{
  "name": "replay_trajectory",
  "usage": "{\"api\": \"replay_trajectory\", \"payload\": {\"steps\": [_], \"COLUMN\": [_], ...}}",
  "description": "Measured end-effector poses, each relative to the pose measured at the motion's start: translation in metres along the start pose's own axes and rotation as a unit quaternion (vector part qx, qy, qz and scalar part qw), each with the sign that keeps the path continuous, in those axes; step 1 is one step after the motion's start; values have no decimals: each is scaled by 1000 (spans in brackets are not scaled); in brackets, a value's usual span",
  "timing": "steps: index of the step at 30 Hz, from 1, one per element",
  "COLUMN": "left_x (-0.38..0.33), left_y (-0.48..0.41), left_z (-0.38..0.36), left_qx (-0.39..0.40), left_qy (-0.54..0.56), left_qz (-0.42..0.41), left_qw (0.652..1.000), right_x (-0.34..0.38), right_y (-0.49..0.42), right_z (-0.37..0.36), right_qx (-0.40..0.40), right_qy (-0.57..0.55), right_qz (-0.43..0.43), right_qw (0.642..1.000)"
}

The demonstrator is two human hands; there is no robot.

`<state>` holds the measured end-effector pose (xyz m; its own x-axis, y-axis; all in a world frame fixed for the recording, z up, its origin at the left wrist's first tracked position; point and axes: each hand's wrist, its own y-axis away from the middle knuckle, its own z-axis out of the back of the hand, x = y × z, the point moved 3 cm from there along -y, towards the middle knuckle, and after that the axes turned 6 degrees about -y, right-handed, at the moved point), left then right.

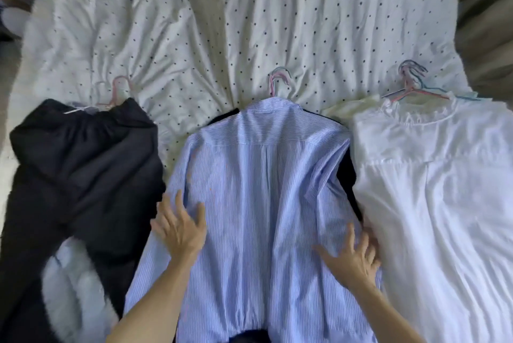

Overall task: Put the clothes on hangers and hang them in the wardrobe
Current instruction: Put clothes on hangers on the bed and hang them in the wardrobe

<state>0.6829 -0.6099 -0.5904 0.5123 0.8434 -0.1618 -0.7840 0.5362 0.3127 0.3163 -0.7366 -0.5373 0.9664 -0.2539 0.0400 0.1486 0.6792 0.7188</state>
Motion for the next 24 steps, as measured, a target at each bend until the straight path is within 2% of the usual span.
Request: {"api": "replay_trajectory", "payload": {"steps": [3, 6, 11, 14, 17, 19, 22, 24], "left_x": [88, 126, 118, 80, 40, 20, -10, -38], "left_y": [69, 110, 128, 153, 194, 227, 275, 304], "left_z": [12, 30, 49, 52, 42, 33, 29, 40], "left_qx": [108, 164, 163, 177, 221, 270, 368, 388], "left_qy": [-37, -95, -79, 13, 112, 108, -51, -150], "left_qz": [96, 96, 91, 89, 47, -1, -125, -188], "left_qw": [989, 977, 979, 980, 968, 957, 920, 890], "right_x": [-42, -72, -84, -92, -108, -123, -158, -185], "right_y": [25, 42, 77, 103, 140, 173, 220, 247], "right_z": [-10, -28, -50, -62, -66, -62, -51, -38], "right_qx": [43, 84, 96, 102, 86, 71, 33, -2], "right_qy": [-55, -117, -105, -121, -174, -202, -212, -218], "right_qz": [-28, 9, 54, 69, 102, 121, 139, 145], "right_qw": [997, 990, 988, 985, 976, 969, 967, 965]}}
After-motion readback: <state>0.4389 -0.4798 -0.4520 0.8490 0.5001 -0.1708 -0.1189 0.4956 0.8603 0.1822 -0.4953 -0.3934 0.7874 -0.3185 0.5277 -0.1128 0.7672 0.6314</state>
